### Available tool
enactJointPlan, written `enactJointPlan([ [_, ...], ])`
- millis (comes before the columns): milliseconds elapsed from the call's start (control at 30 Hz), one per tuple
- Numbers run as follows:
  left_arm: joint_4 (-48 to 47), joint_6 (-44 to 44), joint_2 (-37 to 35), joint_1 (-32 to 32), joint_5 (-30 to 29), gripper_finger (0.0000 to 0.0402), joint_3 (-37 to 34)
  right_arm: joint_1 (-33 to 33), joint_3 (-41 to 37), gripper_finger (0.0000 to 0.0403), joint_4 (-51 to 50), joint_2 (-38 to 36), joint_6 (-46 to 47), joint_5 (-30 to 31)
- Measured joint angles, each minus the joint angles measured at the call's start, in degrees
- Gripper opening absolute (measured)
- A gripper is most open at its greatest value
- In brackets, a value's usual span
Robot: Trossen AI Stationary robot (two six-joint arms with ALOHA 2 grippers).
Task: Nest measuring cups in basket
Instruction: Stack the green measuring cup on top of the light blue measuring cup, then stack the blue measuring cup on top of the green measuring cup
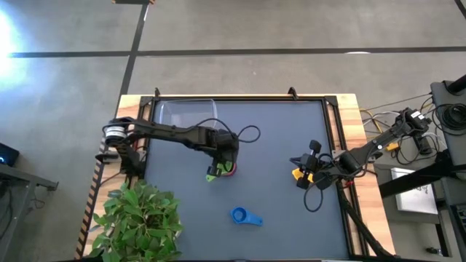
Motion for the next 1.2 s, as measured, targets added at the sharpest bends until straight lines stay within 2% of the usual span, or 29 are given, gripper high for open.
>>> enactJointPlan([
  [333,0.15,0.5,0.4,0.02,-2.2,0.0038,0.03,-0.01,0.0,0.0009,-0.01,-0.01,0.02,0.0],
  [700,-2.39,-1.33,0.44,0.09,-4.94,0.0125,4.58,0.0,-0.05,0.0009,-0.01,-0.01,0.42,-0.04],
  [900,-2.35,-11.85,0.44,-0.44,-4.98,0.015,8.9,0.01,-0.24,0.0009,-0.01,-0.01,0.63,-0.11],
  [1200,0.09,-37.51,0.44,-5.57,-4.05,0.0151,8.91,0.01,-0.26,0.0009,-0.01,-0.01,0.66,-0.12],
])
